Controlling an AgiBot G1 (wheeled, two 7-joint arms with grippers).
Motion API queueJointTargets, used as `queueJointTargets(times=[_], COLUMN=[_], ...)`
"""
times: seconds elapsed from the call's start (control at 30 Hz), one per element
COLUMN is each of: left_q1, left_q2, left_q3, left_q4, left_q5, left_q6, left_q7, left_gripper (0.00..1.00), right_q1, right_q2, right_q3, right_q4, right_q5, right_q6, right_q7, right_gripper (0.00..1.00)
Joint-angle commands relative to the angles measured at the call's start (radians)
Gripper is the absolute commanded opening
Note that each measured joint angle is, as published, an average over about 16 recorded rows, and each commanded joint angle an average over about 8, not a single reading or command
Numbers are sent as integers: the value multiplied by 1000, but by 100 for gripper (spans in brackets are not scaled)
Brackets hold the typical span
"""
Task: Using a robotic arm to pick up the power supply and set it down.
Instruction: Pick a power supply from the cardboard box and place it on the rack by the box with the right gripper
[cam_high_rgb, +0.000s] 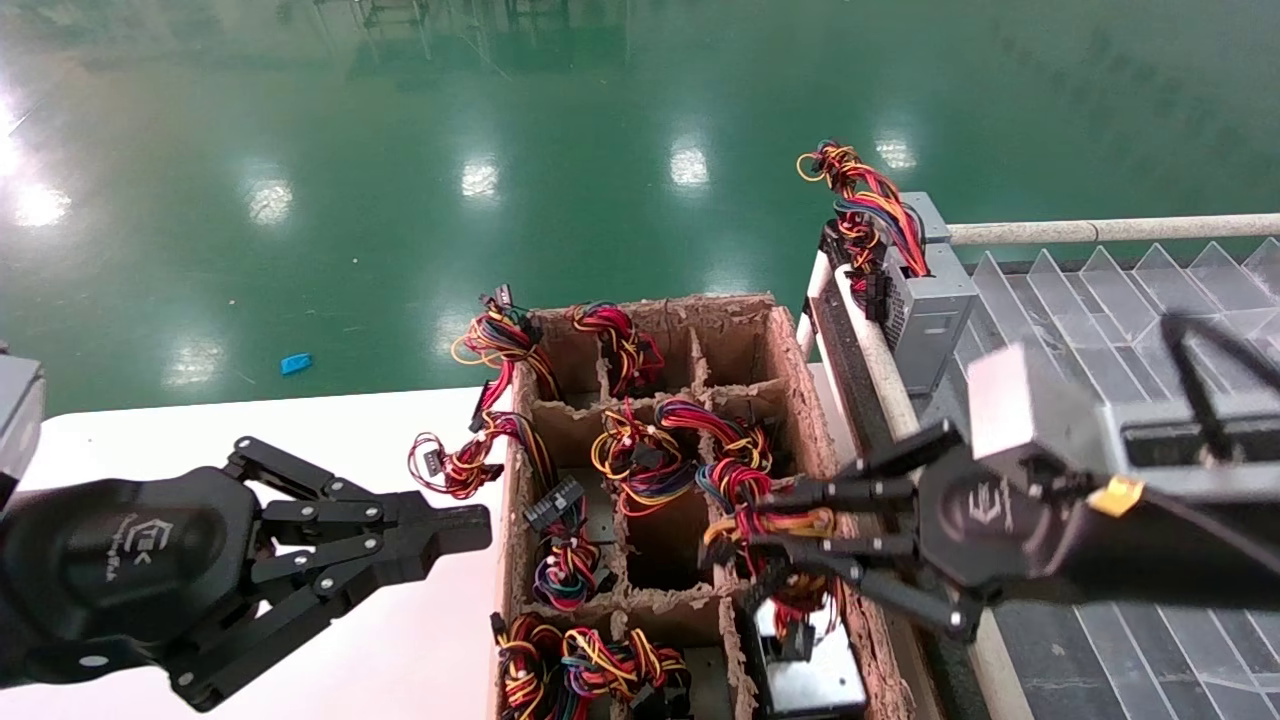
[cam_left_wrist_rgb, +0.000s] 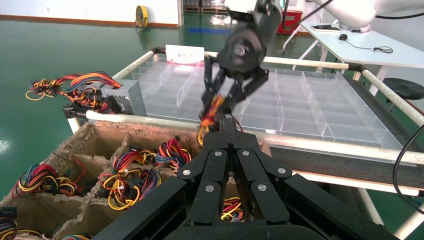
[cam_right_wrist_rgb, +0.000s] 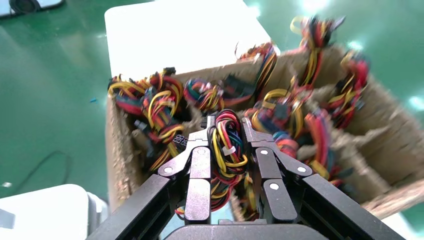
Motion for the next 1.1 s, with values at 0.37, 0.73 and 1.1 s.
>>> queueJointTargets(times=[0.37, 0.73, 1.1], left_q1=[0, 0, 0], left_q2=[0, 0, 0], left_q3=[0, 0, 0], left_q4=[0, 0, 0], left_q5=[0, 0, 0], left_q6=[0, 0, 0], left_q7=[0, 0, 0], left_gripper=[0, 0, 0], right_q1=[267, 504, 643], right_q2=[-48, -86, -91], right_q3=[-6, -31, -66], right_q4=[-5, -66, -184], right_q5=[-56, -148, -233], right_q6=[-47, -62, -64], right_q7=[1, -29, -90], right_gripper=[0, 0, 0])
